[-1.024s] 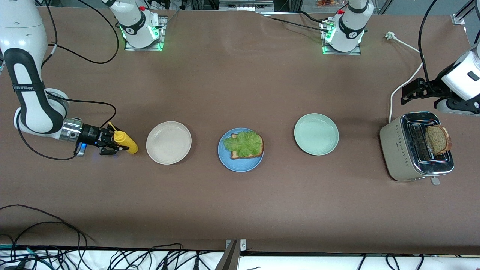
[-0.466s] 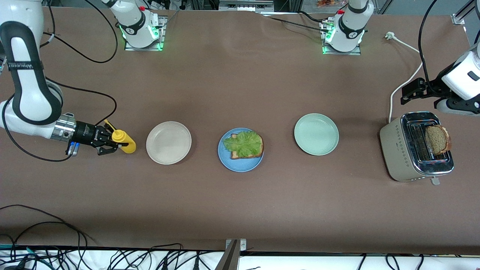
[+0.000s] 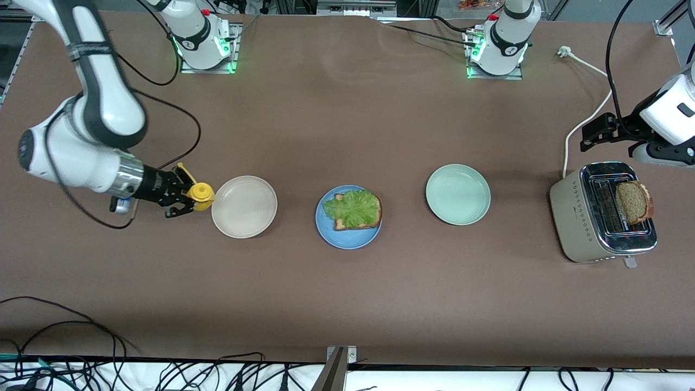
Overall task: Make sandwich in blue plate with both arms
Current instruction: 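Lift and carry the mustard bottle over the blue plate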
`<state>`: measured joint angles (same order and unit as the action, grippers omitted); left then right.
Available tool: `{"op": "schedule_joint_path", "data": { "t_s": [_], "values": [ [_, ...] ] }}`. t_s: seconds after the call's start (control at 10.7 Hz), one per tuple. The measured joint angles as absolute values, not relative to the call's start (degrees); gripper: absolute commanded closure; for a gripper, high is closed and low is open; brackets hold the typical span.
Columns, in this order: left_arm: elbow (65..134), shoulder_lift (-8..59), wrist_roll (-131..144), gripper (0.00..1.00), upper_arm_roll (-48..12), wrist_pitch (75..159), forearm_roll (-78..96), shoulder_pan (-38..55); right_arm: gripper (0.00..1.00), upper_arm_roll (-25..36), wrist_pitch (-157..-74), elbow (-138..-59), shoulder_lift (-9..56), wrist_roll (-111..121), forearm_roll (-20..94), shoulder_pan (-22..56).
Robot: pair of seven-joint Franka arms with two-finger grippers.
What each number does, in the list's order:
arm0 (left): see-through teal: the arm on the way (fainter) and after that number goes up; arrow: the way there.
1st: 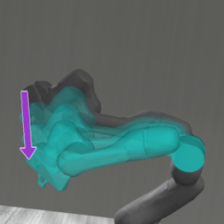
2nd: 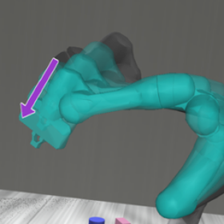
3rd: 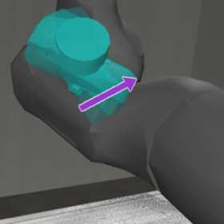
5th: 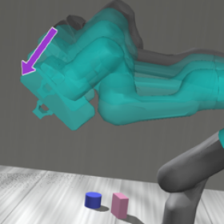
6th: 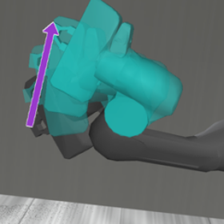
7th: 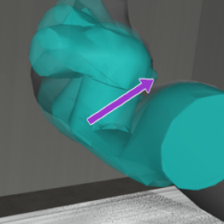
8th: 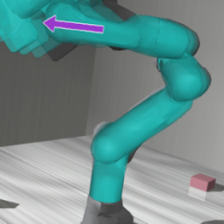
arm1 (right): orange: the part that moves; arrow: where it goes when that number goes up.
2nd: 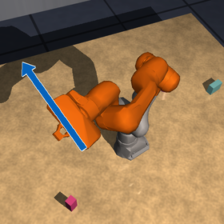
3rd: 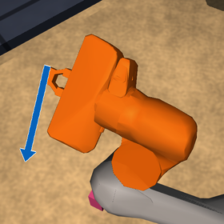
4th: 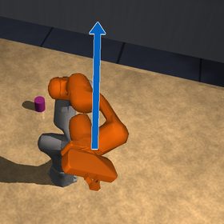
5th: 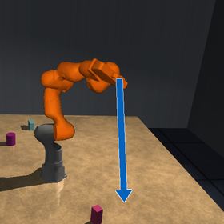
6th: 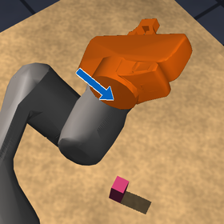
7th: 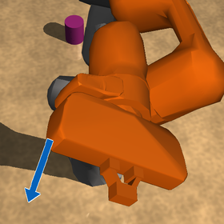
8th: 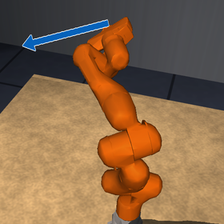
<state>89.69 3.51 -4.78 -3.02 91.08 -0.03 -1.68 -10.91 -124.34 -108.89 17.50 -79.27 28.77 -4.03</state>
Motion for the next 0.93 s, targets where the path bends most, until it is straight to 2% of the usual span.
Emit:
{"op": "schedule_joint_path", "data": {
  "t_s": [0.56, 0.74, 0.93],
  "values": [
    [89.7, 3.5, -4.8, 0.0, -3.0, 91.1, 0.0, -1.7, 1.0, -18.8, -126.4, -107.4, 16.2, -117.8, -3.6, 0.3],
    [89.7, 3.5, -4.8, 0.0, -3.0, 91.1, 0.0, -1.7, 1.0, -22.6, -124.6, -106.6, 16.1, -127.5, -11.4, 1.0],
    [89.7, 3.5, -4.8, 0.0, -3.0, 91.1, 0.0, -1.7, 1.0, -25.3, -119.4, -104.8, 16.4, -137.9, -17.5, 3.9]
  ]
}}
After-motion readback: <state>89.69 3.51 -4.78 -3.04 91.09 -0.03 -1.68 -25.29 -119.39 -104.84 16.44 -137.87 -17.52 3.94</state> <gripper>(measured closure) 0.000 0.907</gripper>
